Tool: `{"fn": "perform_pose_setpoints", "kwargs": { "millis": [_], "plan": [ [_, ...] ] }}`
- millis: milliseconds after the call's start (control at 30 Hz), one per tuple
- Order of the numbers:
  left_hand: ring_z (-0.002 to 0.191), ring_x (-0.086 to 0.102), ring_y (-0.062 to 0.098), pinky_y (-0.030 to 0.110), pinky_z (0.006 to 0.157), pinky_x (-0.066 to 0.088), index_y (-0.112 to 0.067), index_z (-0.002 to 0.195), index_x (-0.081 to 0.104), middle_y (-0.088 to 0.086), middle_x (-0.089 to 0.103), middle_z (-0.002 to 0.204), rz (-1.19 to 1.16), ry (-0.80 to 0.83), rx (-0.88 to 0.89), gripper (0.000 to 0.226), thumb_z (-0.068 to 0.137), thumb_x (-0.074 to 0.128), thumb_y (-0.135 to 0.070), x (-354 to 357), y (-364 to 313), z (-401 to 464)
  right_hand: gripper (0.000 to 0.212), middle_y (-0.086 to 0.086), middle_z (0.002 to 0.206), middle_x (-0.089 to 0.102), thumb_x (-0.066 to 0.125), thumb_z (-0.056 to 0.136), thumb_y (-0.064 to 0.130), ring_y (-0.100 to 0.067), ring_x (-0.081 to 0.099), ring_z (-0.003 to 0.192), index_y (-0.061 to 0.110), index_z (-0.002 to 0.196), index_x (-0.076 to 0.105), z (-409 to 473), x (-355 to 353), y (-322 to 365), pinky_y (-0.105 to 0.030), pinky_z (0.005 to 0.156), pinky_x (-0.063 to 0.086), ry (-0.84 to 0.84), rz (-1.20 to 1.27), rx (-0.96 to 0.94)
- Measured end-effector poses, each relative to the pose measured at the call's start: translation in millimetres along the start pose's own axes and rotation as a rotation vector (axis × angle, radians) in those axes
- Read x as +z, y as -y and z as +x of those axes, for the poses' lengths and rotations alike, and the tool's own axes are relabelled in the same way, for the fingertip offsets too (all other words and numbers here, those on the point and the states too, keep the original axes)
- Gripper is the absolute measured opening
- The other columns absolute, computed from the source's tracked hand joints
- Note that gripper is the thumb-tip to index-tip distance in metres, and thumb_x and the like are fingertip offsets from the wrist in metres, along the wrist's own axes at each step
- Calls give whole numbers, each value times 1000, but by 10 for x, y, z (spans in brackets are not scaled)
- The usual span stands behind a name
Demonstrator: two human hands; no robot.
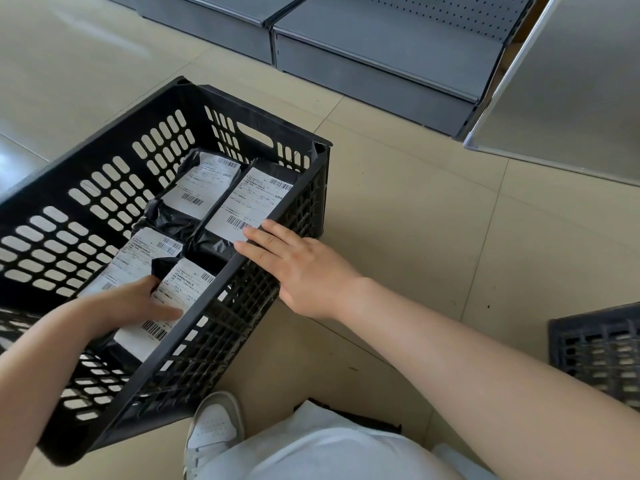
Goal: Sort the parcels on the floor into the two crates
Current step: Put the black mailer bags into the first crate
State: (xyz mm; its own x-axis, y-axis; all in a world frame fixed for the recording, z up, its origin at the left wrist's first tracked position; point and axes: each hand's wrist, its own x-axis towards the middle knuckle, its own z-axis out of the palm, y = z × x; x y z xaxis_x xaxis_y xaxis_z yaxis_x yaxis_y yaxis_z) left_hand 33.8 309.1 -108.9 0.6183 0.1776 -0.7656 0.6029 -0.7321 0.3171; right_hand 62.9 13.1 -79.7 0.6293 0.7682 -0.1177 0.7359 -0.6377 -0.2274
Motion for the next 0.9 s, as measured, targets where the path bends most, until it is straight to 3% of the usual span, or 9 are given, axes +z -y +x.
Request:
{"fn": "perform_pose_setpoints", "kwargs": {
  "millis": [167, 400, 533, 633, 700, 767, 900],
  "plan": [
    [104, 52, 24, 36, 90, 42, -13, 148, 29, 3, 53, 115, 160, -93, -26, 86, 81, 79, -30, 3, 3, 18, 82, 2, 169, -5, 47, 94, 11, -18, -9, 155, 26, 160, 1, -21, -1, 13, -35, 118, 26, 3, 20, -12],
    [109, 52, 27, 41, 99, 46, -13, 149, 29, 13, 42, 138, 292, -209, 2, 87, 81, 77, -38, 70, -144, -58, 81, 3, 169, 1, 48, 91, 6, -20, 0, 155, 25, 160, 10, -128, -29, -84, -37, 122, 23, -21, 84, -21],
    [122, 51, 34, 42, 100, 42, -13, 148, 36, 18, 42, 144, 230, -338, 86, 70, 90, 66, -40, 61, -317, -183, 81, 5, 169, -1, 46, 93, 6, -19, 0, 155, 27, 160, 8, -195, -85, -189, -39, 123, 21, 3, 92, 24],
    [120, 55, 27, 42, 98, 47, -15, 143, 44, 9, 52, 140, 22, -432, 235, 53, 96, 58, -34, 26, -510, -335, 79, 6, 169, -4, 45, 95, 7, -16, -2, 155, 31, 160, 6, -294, -162, -327, -40, 120, 21, 18, 140, 135],
    [114, 58, 19, 32, 86, 49, -21, 139, 48, 2, 57, 132, -138, -461, 346, 42, 99, 55, -30, 20, -678, -482, 80, 7, 169, -4, 43, 95, 5, -16, -1, 155, 33, 160, 4, -405, -217, -453, -41, 122, 18, 30, 174, 205],
    [105, 58, 8, 20, 76, 42, -28, 134, 52, -5, 59, 123, -210, -497, 462, 34, 100, 53, -26, 50, -869, -633, 81, 6, 169, 0, 43, 94, 3, -18, 2, 155, 32, 160, 4, -560, -267, -616, -41, 125, 13, 14, 213, 292],
    [99, 59, 0, 16, 78, 41, -31, 127, 55, -12, 57, 123, -230, -554, 621, 31, 99, 53, -18, 146, -1206, -841, 76, -4, 167, 13, 49, 94, 6, -20, 12, 154, 20, 160, 12, -912, -333, -957, -34, 124, 13, -171, 320, 489]
  ]
}}
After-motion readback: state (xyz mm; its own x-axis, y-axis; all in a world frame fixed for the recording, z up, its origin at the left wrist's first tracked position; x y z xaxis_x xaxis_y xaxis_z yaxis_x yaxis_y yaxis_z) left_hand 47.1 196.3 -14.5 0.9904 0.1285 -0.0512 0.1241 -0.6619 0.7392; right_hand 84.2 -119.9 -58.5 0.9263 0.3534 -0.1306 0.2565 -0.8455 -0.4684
